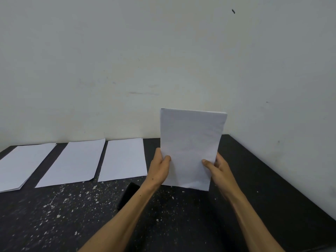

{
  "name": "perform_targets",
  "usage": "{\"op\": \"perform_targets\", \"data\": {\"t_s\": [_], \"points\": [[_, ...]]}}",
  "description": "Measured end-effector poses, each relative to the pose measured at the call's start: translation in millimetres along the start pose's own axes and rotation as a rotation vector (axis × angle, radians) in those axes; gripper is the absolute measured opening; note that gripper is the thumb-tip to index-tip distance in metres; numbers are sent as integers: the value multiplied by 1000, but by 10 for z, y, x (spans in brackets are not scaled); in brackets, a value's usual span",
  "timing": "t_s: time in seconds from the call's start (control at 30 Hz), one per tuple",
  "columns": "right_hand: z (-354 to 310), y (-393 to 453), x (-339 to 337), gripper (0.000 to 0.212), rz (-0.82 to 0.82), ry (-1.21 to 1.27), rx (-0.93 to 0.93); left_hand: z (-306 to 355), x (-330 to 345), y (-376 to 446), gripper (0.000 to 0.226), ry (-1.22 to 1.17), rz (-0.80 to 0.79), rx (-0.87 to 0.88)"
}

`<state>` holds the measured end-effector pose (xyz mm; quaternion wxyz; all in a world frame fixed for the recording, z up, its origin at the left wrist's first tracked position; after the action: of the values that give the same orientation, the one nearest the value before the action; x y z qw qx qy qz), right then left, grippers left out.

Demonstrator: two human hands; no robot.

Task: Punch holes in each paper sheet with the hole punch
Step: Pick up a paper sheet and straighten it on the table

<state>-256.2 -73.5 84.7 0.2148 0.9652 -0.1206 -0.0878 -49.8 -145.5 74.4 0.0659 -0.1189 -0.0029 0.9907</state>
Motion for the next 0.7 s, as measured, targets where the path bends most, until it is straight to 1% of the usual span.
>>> {"op": "perform_targets", "data": {"t_s": [0.13, 0.2, 0.27, 0.33, 0.37, 0.43, 0.47, 0.5, 0.53, 0.6, 0.63, 0.7], "points": [[-200, 122, -105, 39, -14, -138, -68, 138, -79, 48, 25, -25, -3, 6], [-387, 238, -178, 38, -57, -275, -103, 405, -244, 81, 32, -86, 13, 59], [-596, 380, -242, 38, -130, -446, -128, 743, -490, 104, 43, -110, 72, 139], [-808, 537, -280, 43, -214, -614, -145, 1050, -727, 145, 57, -34, 149, 227], [-890, 614, -283, 44, -257, -695, -147, 1151, -803, 175, 66, 29, 168, 242], [-1004, 767, -239, 37, -340, -857, -149, 1217, -880, 230, 84, 166, 170, 235], [-1026, 822, -189, 34, -387, -950, -138, 1189, -891, 264, 88, 239, 160, 224], [-1018, 852, -123, 37, -442, -1049, -113, 1133, -878, 289, 85, 293, 133, 214], [-999, 868, -54, 45, -494, -1148, -85, 1047, -834, 307, 75, 313, 82, 198], [-966, 852, 91, 58, -577, -1297, -48, 809, -700, 315, 50, 251, -33, 129], [-941, 826, 160, 60, -610, -1331, -47, 691, -643, 310, 41, 207, -65, 95], [-872, 783, 247, 58, -647, -1354, -57, 505, -573, 297, 30, 151, -82, 56]]}}
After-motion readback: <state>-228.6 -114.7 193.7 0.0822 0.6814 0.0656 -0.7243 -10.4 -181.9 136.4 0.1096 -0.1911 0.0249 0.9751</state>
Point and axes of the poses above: each hand's wrist, its own y-axis towards the middle knuckle, its own x-axis out of the palm, z = x × y, the point moved 10 cm from there along y, towards the middle knuckle, and after that the axes turned 12 degrees about -x, right-handed, at the moved point
